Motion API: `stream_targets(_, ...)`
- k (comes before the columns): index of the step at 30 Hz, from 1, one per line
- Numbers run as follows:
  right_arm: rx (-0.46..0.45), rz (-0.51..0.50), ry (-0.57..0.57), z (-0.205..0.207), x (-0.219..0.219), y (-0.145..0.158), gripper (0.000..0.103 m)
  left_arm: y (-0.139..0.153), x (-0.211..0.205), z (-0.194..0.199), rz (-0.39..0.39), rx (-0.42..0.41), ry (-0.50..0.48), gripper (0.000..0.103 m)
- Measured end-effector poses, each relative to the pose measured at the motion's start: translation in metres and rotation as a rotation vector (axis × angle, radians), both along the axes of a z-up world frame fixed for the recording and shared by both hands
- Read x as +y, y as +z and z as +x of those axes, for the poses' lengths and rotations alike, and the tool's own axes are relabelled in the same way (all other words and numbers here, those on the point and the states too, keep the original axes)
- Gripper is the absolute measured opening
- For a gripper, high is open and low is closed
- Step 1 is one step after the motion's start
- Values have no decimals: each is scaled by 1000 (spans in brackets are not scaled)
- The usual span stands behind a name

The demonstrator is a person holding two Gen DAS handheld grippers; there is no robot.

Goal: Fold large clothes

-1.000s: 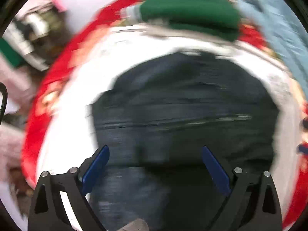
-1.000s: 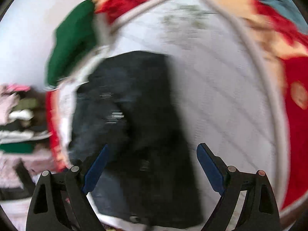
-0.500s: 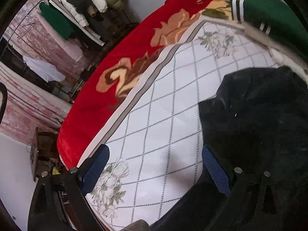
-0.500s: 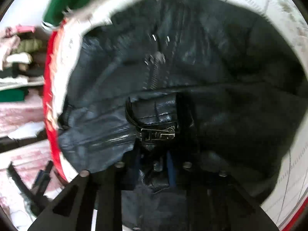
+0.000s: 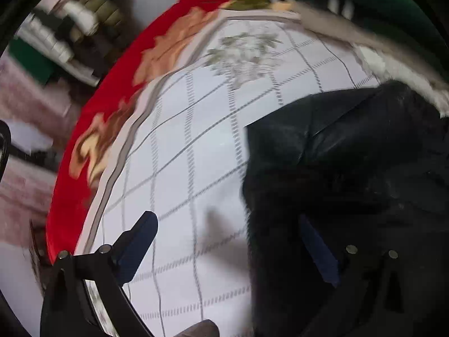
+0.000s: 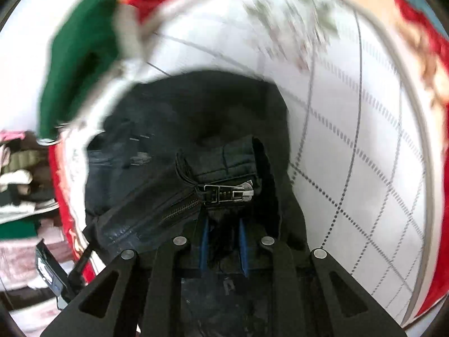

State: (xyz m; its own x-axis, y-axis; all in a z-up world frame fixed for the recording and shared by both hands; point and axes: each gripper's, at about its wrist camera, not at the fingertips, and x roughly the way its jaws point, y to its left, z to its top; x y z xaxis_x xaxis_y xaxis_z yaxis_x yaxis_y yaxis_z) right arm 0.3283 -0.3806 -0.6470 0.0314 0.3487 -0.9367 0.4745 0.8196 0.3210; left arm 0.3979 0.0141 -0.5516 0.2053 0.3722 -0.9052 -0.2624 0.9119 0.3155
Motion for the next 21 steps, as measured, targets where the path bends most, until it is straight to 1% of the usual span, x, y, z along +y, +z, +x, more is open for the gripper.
stream_targets(1, 48, -27, 51, 4, 4, -12, 30, -3, -2, 6, 5, 8, -22, 103)
stream_targets(2, 73, -34, 72, 8, 6, -17, 31, -6, -3, 10, 9, 14, -40, 103)
stream_targets(3, 74, -35, 68, 10, 6, -14, 36, -8, -4, 13, 14, 28, -58, 103)
stream_targets(4, 70, -49, 55, 12, 4, -5, 40, -6, -3, 15, 11, 36, -62, 103)
stream_targets(5, 61, -76, 50, 12, 3, 7, 47, -1, -2, 15, 7, 36, -63, 103)
stream_targets(6, 49, -95, 46, 12, 2, 17, 49, 8, -1, 12, 7, 21, -62, 103)
stream_targets(8, -16, -113, 35, 10, 2, 45, 49, 29, 4, 1, 12, -8, -34, 103)
stream_targets(9, -50, -114, 41, 9, 5, 59, 49, 37, 6, -4, -2, -23, -14, 103)
stream_targets(10, -83, -109, 54, 7, 11, 73, 49, 49, 7, -12, -33, -45, 9, 103)
stream_targets(12, -119, -68, 72, 5, 21, 84, 49, 66, 2, -31, -82, -60, 22, 103)
stream_targets(13, -129, -28, 81, 5, 28, 84, 49, 68, -4, -38, -95, -53, 15, 103)
stream_targets(15, -121, 64, 114, 12, 43, 72, 49, 64, -21, -54, -124, -15, -19, 103)
stream_targets(16, -100, 116, 119, 14, 51, 63, 49, 54, -30, -64, -135, 23, -35, 103)
stream_targets(18, -63, 188, 126, 17, 64, 47, 49, 34, -42, -83, -153, 110, -55, 103)
stream_targets(19, -38, 207, 128, 19, 74, 41, 49, 24, -45, -94, -135, 147, -63, 103)
stream_targets(21, -13, 236, 161, 22, 93, 34, 49, 3, -40, -112, -54, 209, -58, 103)
